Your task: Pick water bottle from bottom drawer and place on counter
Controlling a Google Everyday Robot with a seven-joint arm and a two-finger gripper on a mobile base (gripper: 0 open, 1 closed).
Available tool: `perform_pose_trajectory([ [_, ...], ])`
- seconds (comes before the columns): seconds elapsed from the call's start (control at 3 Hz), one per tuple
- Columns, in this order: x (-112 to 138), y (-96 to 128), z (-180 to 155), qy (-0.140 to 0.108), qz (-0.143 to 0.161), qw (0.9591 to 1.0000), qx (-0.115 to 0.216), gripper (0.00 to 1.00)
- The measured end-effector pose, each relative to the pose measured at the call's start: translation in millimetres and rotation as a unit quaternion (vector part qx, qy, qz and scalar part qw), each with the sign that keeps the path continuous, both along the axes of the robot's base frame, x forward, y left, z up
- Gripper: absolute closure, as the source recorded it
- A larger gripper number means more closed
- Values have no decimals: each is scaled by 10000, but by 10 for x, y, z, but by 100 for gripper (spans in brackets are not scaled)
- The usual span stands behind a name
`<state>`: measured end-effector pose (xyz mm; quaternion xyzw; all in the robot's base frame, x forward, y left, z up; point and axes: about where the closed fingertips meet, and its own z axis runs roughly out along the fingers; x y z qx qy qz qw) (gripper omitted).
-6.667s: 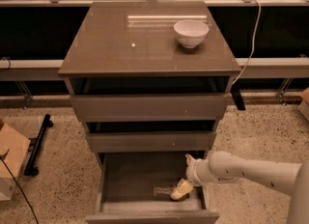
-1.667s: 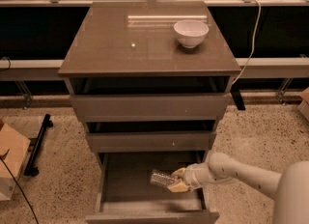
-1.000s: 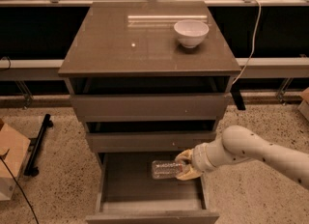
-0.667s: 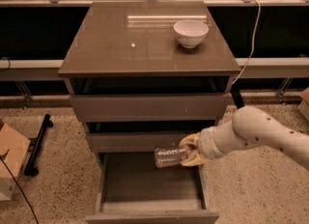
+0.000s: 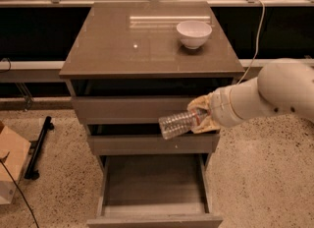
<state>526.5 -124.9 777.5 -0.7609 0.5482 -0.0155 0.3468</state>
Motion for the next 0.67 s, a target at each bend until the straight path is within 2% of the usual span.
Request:
perform_pose_trajectory([
  [0.33,156,67,900,-843,130,9962,-195,100],
  [0.67,166,71,901,-848,115,9961,-192,100],
])
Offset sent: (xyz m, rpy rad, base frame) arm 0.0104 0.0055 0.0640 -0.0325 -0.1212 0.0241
